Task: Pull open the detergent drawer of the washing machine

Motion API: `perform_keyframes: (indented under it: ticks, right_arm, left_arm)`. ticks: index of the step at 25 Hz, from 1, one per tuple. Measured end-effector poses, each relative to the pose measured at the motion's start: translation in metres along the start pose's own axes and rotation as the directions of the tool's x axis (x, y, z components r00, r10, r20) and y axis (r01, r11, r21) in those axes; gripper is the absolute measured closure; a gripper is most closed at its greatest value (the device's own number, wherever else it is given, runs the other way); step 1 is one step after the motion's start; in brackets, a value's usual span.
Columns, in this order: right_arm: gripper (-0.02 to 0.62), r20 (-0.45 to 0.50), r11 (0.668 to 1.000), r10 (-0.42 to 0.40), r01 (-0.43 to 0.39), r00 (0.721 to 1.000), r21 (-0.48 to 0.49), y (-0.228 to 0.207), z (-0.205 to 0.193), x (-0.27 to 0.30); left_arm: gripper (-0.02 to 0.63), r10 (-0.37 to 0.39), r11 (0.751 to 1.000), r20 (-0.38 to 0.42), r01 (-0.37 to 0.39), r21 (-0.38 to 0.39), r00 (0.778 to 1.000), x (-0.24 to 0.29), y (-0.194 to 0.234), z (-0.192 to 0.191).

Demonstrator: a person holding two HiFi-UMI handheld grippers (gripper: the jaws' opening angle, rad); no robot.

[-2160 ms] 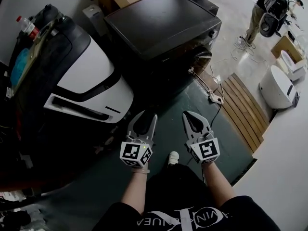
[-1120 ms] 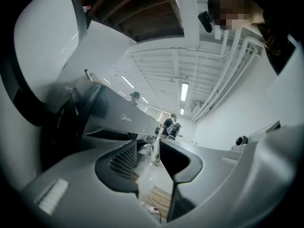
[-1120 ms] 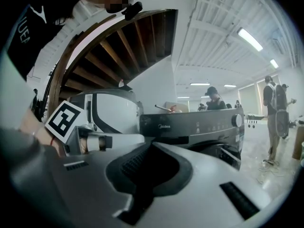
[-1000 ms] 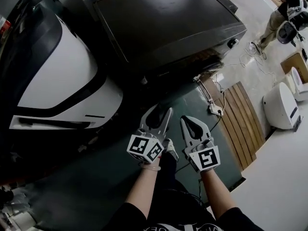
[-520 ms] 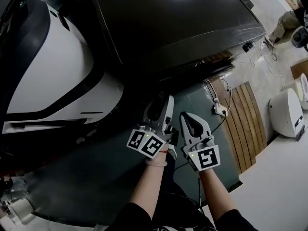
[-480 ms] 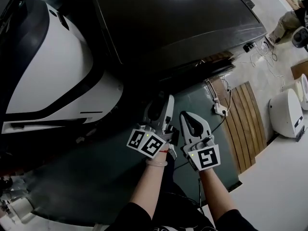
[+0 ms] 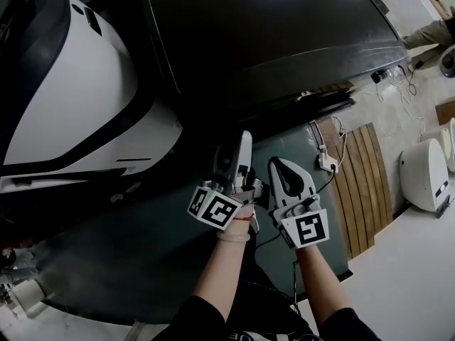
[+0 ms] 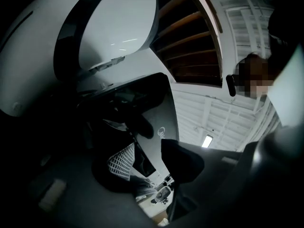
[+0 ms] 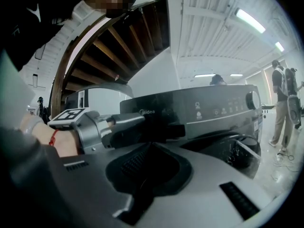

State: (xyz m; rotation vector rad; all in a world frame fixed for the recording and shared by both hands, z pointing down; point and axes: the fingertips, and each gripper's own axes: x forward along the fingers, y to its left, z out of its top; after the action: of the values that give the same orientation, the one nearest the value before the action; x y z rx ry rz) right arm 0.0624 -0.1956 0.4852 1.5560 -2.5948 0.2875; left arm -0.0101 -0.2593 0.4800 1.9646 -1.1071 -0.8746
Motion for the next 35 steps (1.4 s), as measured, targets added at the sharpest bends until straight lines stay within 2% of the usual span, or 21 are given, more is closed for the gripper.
perform_keyframes:
  ticks: [6,9,18,25,35]
  right_arm:
    - [0.583,-0.016,0.999,0.021,-0.021,1.0,-0.031,-0.003,-0.012,-0.003]
    - [0.583,-0.016,1.0,0.009,-0.009,1.0,-0.017,-0.006,-0.009,-0.001]
    - [0.583,-0.005,1.0,0.008,-0.008,1.0,-0.014,0.0,-0.012,-0.006]
    - [0.583,-0.01,1.0,0.01,-0.01,1.0,-0.002,0.006,-0.017,-0.011]
    - [0.583,0.0,0.995,0.082,-0.082,0.997,-0.048,0.009,-0.014,-0.01]
  left_arm:
    - [0.436,-0.036,0.998,0.089,0.041,-0.053,0.995,0.003,0.003,0.01]
    - [0.436,-0.054,0.995,0.104,0.062,-0.075,0.993,0.004,0.004,0.011]
    - [0.491,-0.067,0.998,0.022,0.067,-0.007,0.997,0.002,0.009,0.007]
    - [0.489,-0.096,0.995,0.001,0.096,-0.006,0.995,-0.005,0.003,0.003]
    - [0.489,-0.091,0.996,0.0,0.091,-0.003,0.996,-0.015,-0.002,-0.001]
